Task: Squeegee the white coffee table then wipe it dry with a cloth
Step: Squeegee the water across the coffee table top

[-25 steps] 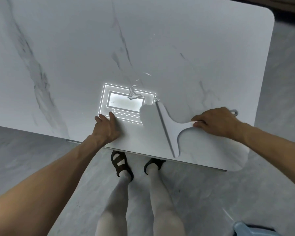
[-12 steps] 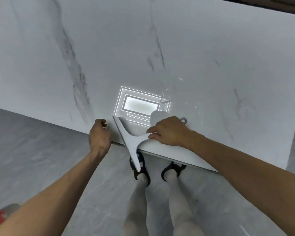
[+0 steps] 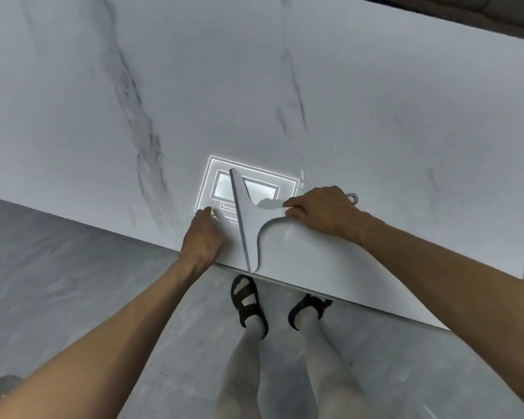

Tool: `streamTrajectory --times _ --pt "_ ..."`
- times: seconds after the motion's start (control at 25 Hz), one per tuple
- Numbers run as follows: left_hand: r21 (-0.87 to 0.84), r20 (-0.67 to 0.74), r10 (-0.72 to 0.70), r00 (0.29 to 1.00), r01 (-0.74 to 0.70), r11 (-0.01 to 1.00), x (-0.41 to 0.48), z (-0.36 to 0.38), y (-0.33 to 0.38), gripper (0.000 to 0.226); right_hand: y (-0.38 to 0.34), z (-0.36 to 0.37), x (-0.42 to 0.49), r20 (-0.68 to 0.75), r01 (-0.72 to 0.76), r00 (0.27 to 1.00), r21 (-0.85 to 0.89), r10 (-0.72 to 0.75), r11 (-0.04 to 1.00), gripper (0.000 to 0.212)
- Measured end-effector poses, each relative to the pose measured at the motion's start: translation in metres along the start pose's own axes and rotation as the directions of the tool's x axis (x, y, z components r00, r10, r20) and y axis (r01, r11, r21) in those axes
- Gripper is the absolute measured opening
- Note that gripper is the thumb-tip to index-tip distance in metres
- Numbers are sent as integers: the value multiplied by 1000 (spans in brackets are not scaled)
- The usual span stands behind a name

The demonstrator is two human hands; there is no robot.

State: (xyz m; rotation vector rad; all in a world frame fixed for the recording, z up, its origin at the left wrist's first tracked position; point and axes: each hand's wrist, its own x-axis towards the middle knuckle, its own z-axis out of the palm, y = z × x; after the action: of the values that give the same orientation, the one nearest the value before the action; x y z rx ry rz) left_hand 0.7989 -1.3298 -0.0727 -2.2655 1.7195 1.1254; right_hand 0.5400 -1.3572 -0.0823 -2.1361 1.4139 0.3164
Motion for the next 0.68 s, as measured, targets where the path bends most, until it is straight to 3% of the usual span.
streamTrajectory --times 0.24,0.4,0.52,0.68 --pt "116 77 185 980 -194 974 13 27 86 30 140 -25 -94 -59 -360 931 3 360 933 35" --pt "67 87 104 991 -110 992 22 39 121 32 203 -46 -140 -152 -455 883 -42 445 889 37" --pt "104 -42 -16 999 20 994 25 40 135 30 210 -63 -142 -172 -332 933 -66 317 941 44" --pt "-15 -98 -178 979 178 984 45 26 133 38 149 -52 -81 45 53 998 -17 -52 998 39"
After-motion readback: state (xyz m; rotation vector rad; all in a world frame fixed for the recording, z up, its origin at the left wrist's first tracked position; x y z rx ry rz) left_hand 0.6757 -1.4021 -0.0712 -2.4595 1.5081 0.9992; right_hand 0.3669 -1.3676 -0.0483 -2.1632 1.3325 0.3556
